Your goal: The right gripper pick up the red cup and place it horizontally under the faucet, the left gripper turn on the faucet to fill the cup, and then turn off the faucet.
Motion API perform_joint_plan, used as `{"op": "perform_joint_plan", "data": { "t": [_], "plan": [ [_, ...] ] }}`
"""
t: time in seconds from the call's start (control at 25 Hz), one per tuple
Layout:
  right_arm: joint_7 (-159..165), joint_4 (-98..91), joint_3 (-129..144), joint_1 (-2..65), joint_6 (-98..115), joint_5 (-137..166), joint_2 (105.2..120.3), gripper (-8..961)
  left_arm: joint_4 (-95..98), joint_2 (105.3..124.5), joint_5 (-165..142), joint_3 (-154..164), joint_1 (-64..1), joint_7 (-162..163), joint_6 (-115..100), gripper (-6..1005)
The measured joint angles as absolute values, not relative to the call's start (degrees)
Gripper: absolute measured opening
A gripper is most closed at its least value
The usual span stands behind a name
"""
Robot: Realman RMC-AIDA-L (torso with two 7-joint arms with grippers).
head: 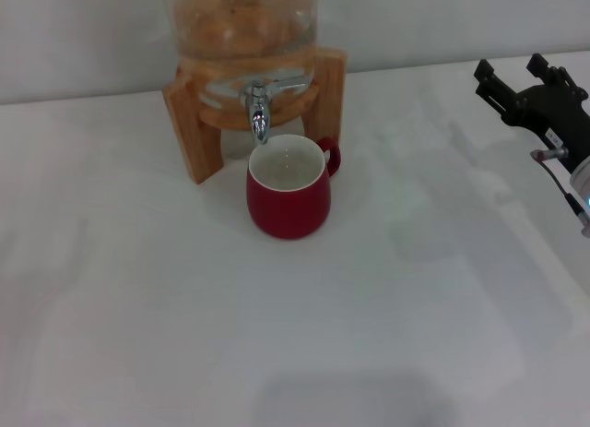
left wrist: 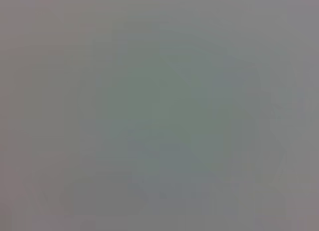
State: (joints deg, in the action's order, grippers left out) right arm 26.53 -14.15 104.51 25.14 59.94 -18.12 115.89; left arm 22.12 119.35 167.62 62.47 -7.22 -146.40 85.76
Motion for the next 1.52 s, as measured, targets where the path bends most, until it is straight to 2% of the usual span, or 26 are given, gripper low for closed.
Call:
{"op": "perform_joint_plan", "data": {
  "t": [0.64,1.08,1.52],
  "plan": [
    [27.11,-14.79,104.92,24.55,59.94,-19.25,116.12,858,21.37,118.91,163.26,57.37,-8.21,-146.07,84.98,848],
    [26.16,-14.10,104.60,23.82,59.90,-19.25,115.90,858,21.64,117.36,147.77,57.22,-8.26,-151.37,84.64,845],
    [25.36,-13.51,104.33,23.55,59.49,-19.25,115.62,858,21.30,119.07,143.21,57.13,-10.09,-157.42,80.68,845]
  ]
}}
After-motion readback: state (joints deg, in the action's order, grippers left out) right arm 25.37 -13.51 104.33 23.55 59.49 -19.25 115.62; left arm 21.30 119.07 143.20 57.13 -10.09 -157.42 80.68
